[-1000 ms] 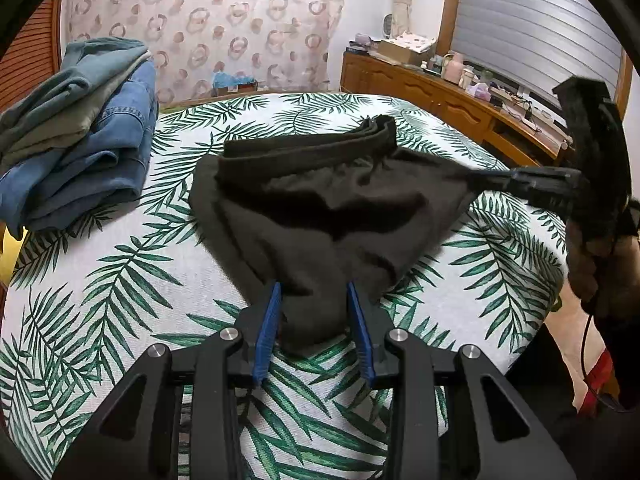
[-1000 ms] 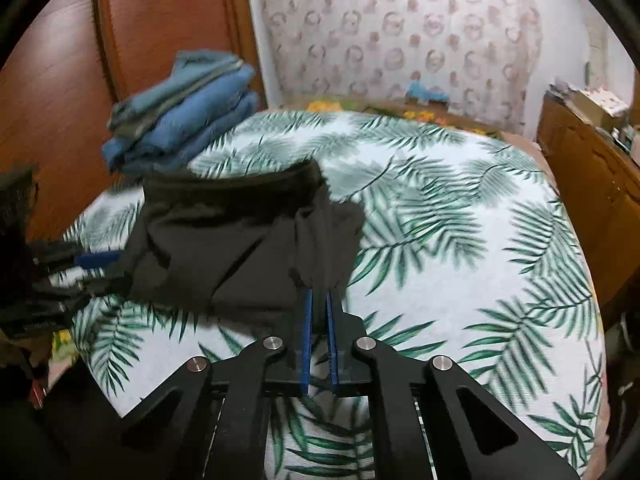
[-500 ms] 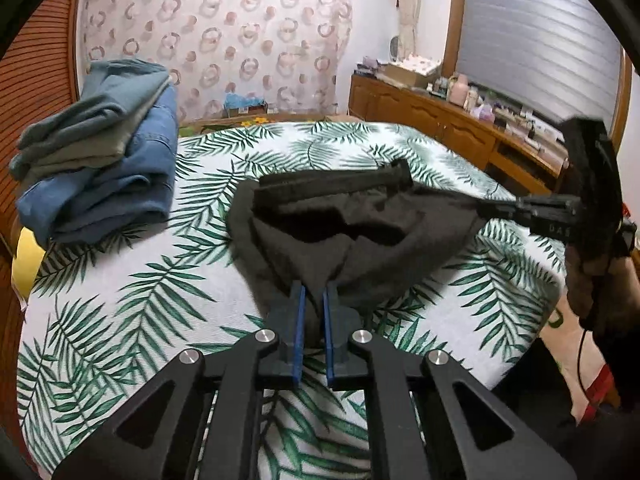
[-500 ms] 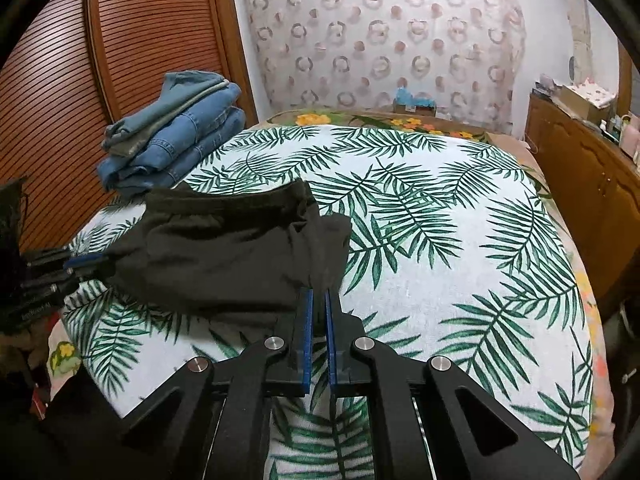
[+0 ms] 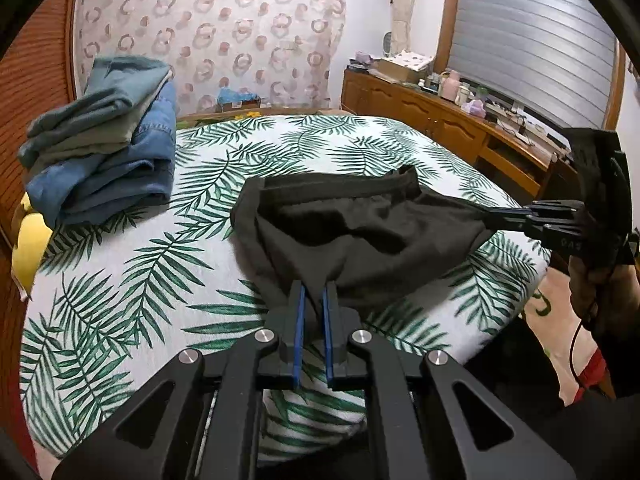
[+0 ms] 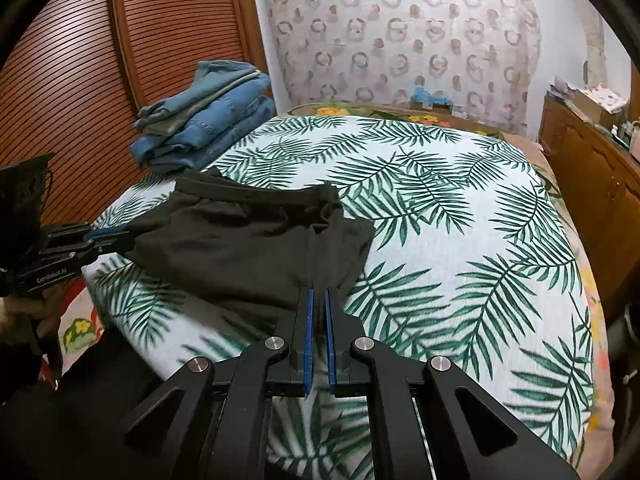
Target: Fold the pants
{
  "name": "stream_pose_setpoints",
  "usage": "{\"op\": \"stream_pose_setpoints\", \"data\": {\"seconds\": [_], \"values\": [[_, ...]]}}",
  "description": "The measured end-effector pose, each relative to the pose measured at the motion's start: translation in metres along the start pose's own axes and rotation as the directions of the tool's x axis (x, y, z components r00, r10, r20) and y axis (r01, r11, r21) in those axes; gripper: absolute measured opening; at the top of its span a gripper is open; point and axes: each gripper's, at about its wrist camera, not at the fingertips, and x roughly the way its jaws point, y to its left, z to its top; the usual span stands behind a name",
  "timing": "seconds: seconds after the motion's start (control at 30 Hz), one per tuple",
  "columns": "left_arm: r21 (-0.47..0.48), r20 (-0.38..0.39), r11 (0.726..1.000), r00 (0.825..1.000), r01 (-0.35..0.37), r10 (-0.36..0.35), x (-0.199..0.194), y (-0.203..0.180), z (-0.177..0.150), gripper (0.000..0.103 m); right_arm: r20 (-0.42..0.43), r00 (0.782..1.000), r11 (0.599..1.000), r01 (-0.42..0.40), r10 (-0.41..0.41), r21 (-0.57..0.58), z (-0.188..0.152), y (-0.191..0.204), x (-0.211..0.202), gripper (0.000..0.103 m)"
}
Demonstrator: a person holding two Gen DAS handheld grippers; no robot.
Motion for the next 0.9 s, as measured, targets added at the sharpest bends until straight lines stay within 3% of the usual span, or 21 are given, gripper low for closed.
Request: {"op": "stream_pose_setpoints", "data": {"seconds": [0.53,0.63,0.77,0.9], "values": [[0.034,-0.006,0.999,1.0,-0.031,0.031,-0.005,-0.008,-0.002,0.01,-0.025,1.0,1.0,-0.002,0.002,-0.006,-0.015,0.009,-0.01,0.005],[0.033,0.002,0.998,0.999,-0.047,0.047,-0.006,-0.008,0.0,0.02,-0.02,1.0,1.0,0.001,-0.001,-0.007,-0.014,0.011,-0.012,0.005],[0.031,0.014,0.997,0.998,-0.066,0.065,-0.006,-0.003,0.001,0.048,-0.017,1.0,1.0,0.009,-0.009,-0.015,-0.013,0.012,-0.016,0.005],[0.022,0.002,0.997,0.998,-0.068,0.068,-0.001,0.0,0.001,0.055,-0.001,1.0,0.999,0.021,-0.022,-0.032,-0.011,0.015,-0.021,0.008]]}}
